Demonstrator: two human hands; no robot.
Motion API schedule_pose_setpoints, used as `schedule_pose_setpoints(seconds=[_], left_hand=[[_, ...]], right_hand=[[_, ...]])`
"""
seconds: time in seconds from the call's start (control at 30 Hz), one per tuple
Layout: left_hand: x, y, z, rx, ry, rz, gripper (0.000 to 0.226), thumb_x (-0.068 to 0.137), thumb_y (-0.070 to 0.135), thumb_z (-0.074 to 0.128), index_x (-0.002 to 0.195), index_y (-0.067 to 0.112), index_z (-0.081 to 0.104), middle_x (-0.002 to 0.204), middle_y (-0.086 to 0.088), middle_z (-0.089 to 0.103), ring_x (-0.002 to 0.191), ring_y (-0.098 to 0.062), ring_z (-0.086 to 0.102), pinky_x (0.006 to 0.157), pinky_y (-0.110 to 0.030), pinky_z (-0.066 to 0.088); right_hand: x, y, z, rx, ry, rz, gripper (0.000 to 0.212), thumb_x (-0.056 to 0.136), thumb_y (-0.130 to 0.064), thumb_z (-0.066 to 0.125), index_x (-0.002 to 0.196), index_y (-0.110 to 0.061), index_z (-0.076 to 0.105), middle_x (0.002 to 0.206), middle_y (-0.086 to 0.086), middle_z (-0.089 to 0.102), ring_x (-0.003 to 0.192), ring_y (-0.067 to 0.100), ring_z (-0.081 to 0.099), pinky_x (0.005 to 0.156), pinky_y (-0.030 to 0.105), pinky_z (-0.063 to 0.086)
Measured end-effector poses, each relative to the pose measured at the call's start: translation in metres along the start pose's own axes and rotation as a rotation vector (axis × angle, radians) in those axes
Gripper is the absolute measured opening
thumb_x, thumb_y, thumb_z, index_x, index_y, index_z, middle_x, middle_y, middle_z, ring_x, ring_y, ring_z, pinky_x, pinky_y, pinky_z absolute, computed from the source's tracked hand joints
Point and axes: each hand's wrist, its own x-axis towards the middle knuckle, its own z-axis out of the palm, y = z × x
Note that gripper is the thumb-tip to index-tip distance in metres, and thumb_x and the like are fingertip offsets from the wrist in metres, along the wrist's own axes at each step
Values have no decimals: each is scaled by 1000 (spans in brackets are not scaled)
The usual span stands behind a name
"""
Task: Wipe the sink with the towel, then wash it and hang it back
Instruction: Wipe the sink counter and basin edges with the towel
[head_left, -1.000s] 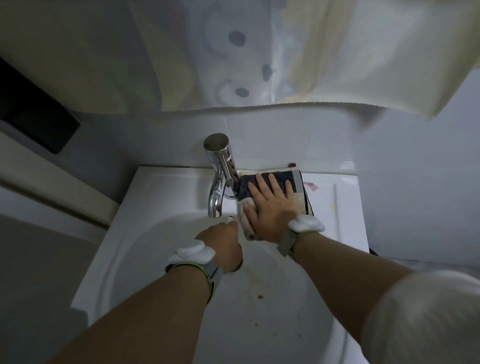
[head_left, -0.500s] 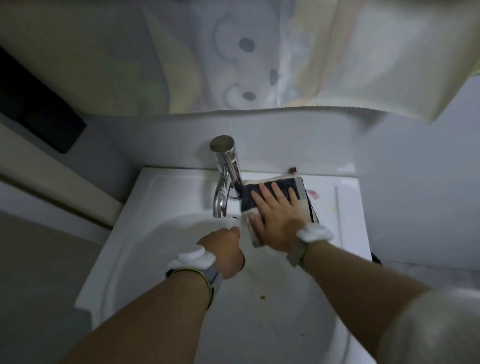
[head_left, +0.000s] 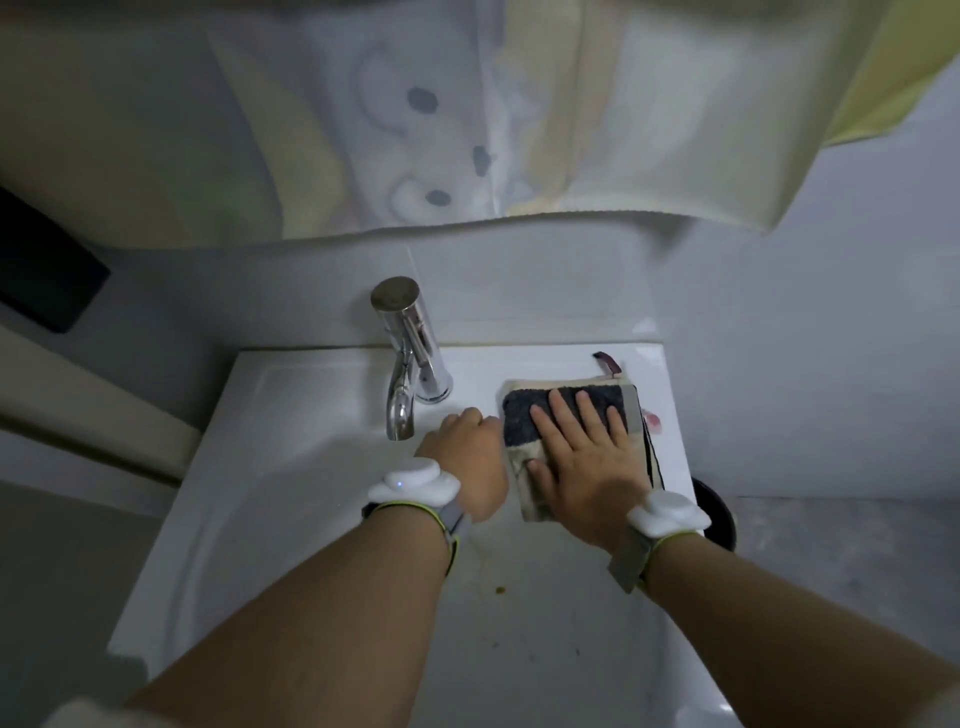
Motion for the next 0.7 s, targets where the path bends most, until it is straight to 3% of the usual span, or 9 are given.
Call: schedule_pose_setpoints(seconds=[0.17, 0.23, 0.4, 0.47, 0.57, 0.7], left_hand=[[23, 7, -7, 56, -62, 2, 48, 91, 21, 51, 138, 14, 40, 146, -6, 35, 131, -30, 38, 102, -41, 37], [28, 13, -4, 60, -95, -2, 58, 93, 22, 51, 146, 14, 29, 157, -7, 23, 139, -30, 32, 105, -43, 36], [40, 25, 5, 74, -107, -1, 78, 91, 21, 52, 155, 11, 8, 164, -9, 0, 151, -25, 7, 116, -42, 26], [49, 28, 6, 64, -158, 28, 87, 90, 21, 53, 156, 10, -2, 164, -8, -11, 152, -24, -5, 120, -40, 17], [58, 34, 8, 70, -214, 28, 91, 91, 27, 54, 156, 8, -6, 164, -8, -14, 152, -24, -8, 120, -39, 17], [61, 39, 16, 108, -177, 6, 83, 92, 22, 53, 155, 4, 2, 164, -12, -7, 152, -29, -1, 120, -41, 17]], right_hand=[[32, 18, -14, 10, -83, 61, 77, 88, -62, 0, 157, -28, 12, 164, -2, 5, 151, 26, 4, 120, 47, -2], [26, 17, -12, 24, -58, 90, 78, 88, -61, 1, 156, -25, 16, 164, 1, 11, 151, 29, 9, 120, 49, 1], [-12, 17, -7, 21, 34, 104, 66, 96, -52, 22, 147, -16, 42, 154, 10, 39, 141, 35, 36, 114, 51, 15], [-15, 21, -8, 25, 41, 79, 64, 96, -52, 27, 145, -15, 46, 152, 10, 42, 140, 34, 39, 112, 51, 17], [-4, 27, -10, 31, 23, 64, 65, 95, -54, 29, 145, -17, 47, 151, 9, 43, 139, 33, 40, 112, 50, 17], [25, 47, -26, 23, -102, 35, 79, 87, -61, -2, 156, -27, 12, 165, -1, 7, 151, 24, 5, 121, 44, -3]])
